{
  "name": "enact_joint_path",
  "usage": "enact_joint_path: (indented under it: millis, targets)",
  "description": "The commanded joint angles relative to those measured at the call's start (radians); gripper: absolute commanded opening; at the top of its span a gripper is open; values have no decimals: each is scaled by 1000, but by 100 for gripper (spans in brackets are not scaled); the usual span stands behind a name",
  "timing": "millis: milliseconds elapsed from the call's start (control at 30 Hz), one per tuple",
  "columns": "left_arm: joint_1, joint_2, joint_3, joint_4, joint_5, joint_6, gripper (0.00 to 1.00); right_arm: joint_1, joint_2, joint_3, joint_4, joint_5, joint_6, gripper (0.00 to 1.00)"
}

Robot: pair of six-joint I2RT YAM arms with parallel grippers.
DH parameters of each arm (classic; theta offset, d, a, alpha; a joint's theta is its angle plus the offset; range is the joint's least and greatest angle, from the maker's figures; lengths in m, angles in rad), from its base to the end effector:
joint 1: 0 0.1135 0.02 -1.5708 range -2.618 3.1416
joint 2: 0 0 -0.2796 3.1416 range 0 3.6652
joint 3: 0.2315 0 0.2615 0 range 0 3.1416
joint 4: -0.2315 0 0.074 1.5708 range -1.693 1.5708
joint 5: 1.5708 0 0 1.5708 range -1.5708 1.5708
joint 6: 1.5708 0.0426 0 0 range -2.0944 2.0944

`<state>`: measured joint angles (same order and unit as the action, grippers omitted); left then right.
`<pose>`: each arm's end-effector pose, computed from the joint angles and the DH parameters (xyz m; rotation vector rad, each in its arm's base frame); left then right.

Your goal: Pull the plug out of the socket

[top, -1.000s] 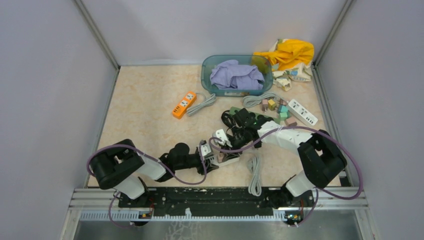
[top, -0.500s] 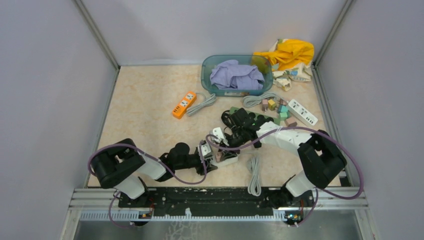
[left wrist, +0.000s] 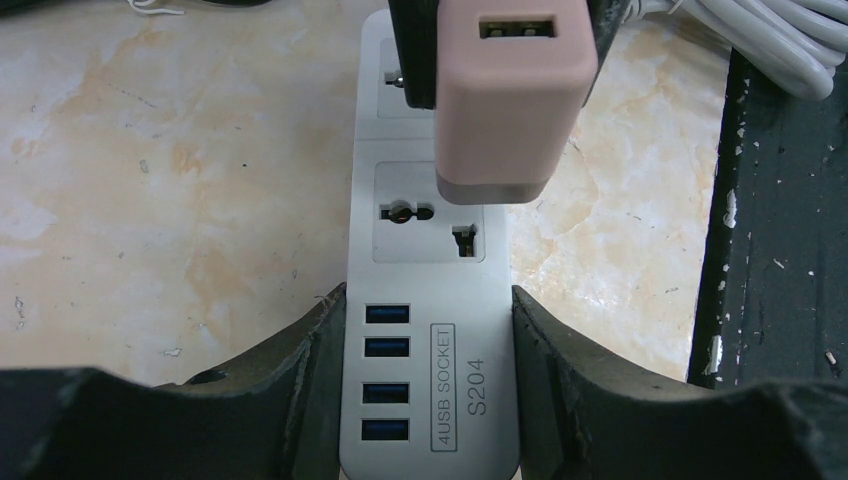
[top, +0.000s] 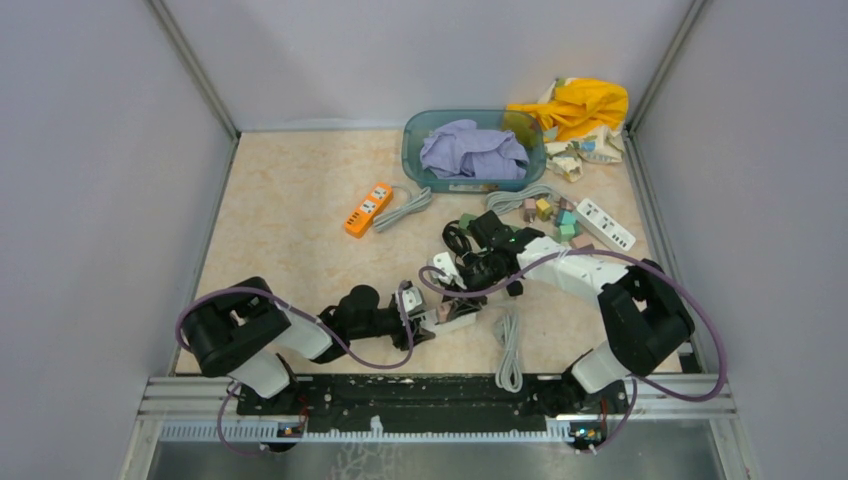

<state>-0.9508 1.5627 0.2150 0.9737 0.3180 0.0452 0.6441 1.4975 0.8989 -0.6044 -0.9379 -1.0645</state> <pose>0.1281 -0.2023 0.1163 1.1610 1.6721 -0.8954 0.2027 0.1952 0.2059 -1.9462 1.3969 1.0892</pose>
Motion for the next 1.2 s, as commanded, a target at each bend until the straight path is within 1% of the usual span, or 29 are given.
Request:
enact_joint_path:
  millis: [0,200,300,533,700,800,967,1167]
  targets:
    - [4,11,16,22,24,0,1,17,-40,31,35,-62,11,0]
    - [4,30,26,30,33,-6,1,31,-62,26,144,-16,150,0]
    - [4,35,29,31,36,-7,1,30,-71,21,170,15,172,0]
    - [4,27,27,24,35,-6,1,-14,-57,47,96,21,105,0]
    - [3,21,24,23,34,-7,1,-30,-62,56,27,-25,29,0]
    - [4,16,21,22,34,-7,1,-35,-58,60,42,-15,56,0]
    - [4,-2,14,17,25,-11,1,-112,-62,67,92,10,144,0]
    - [4,-8,16,4,17,-10,1,-238,-107,65,154,142,227,0]
